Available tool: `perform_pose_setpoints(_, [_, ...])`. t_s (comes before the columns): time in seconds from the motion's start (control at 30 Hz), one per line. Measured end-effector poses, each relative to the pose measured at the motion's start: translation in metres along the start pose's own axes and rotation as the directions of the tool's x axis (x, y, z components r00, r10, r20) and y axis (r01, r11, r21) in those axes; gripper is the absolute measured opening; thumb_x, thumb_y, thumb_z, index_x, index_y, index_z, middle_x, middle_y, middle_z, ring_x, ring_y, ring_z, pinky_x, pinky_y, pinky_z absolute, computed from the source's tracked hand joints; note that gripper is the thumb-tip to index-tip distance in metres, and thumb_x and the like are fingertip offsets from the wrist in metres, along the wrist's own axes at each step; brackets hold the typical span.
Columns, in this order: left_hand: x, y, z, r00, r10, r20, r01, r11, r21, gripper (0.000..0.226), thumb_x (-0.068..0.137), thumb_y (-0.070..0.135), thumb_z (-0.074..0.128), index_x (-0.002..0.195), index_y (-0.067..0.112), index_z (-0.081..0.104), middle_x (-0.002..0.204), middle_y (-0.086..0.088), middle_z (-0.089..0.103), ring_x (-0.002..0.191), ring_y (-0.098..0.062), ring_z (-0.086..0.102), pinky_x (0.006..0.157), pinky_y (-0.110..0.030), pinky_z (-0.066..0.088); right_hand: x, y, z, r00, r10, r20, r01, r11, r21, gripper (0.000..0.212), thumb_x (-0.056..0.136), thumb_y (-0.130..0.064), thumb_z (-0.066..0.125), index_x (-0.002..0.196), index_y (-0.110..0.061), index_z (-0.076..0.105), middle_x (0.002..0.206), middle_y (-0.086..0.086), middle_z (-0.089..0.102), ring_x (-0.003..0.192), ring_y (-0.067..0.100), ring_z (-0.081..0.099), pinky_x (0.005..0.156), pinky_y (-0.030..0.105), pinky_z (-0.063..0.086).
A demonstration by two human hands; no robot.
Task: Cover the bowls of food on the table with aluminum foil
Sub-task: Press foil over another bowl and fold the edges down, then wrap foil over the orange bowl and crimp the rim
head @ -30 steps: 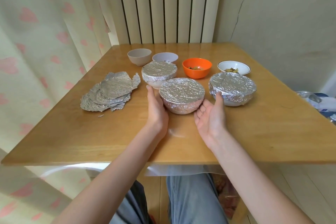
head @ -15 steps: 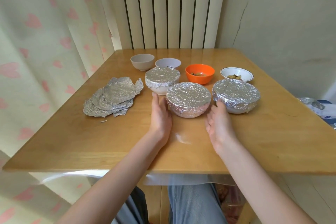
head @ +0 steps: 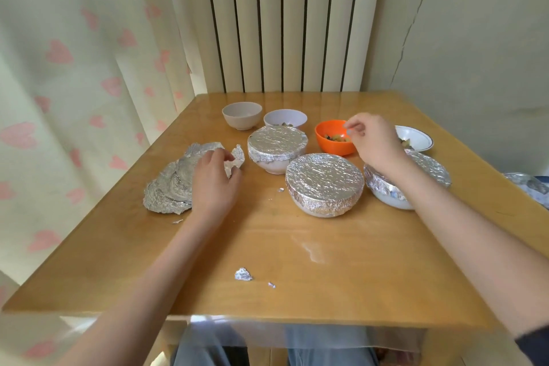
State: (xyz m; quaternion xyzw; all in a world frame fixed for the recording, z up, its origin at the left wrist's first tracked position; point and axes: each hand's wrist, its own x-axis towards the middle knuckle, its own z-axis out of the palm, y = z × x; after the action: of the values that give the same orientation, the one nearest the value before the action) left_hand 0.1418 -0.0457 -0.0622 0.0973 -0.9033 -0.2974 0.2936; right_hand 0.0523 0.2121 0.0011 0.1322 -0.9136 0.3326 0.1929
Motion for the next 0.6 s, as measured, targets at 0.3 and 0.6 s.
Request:
perform_pose_setpoints(0.3, [0.011,-0.02,0.018,0.978,-0.01,0.208,-0.055,0.951,0.305,0.041,0.091,0.037,0.055,0.125,0.015,0.059,0.124,-0.004,0.062,0.118,-0.024,0.054,0.088,-0.034,0.043,0.063,0.025,0.024,0.91,0.08,0.407,0.097,0.914,-0.395,0.02,0.075,-0.019,0.079,0.085,-0.002,0.073,0.091,0.014,0.07,0.078,0.026,0.061,0.068,0.03,0.043])
perform_pose_setpoints(0.6, [0.015,-0.028,0.013,0.987,-0.027,0.16,-0.014,0.968,0.25,0.042,0.089,0.036,0.063,0.115,0.003,0.062,0.118,-0.01,0.063,0.116,-0.029,0.051,0.084,-0.036,0.044,0.053,0.01,0.001,0.976,-0.162,0.145,0.194,0.951,-0.241,0.01,0.083,-0.012,0.07,0.088,-0.006,0.077,0.089,0.014,0.072,0.081,0.028,0.058,0.067,0.029,0.034])
